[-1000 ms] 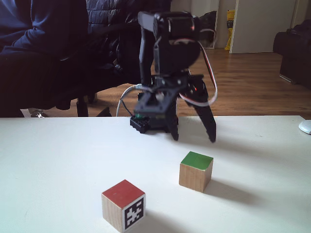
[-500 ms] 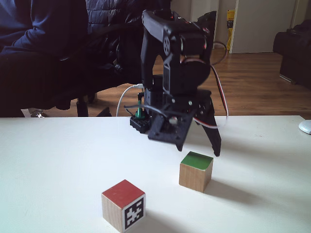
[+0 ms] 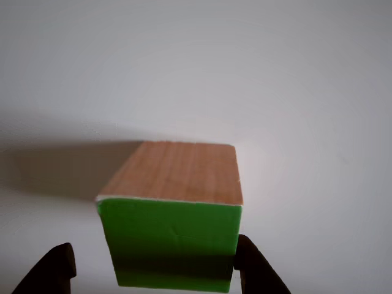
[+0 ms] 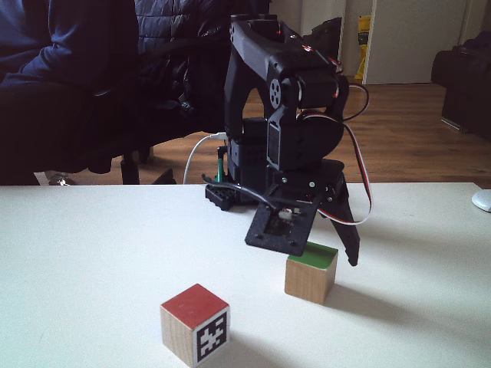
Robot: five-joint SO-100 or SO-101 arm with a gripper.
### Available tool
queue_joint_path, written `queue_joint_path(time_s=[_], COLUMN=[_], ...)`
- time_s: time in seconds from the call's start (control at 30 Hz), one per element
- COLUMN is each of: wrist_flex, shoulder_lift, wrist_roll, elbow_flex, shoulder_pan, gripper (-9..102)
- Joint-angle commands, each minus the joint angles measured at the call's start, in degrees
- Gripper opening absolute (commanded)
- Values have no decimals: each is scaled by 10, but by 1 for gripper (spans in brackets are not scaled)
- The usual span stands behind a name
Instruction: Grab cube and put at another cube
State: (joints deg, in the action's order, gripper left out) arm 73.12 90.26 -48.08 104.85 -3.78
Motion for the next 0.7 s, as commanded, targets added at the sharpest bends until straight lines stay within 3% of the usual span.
queue_joint_path(time_s=[0.0,0.23,0.67], wrist_flex=[-11,-18,-12], shoulder_lift=[1,-15,-62], wrist_roll=[2,-12,-28], elbow_flex=[-30,-33,-48], shoulder_pan=[1,18,13], gripper=[39,37,15])
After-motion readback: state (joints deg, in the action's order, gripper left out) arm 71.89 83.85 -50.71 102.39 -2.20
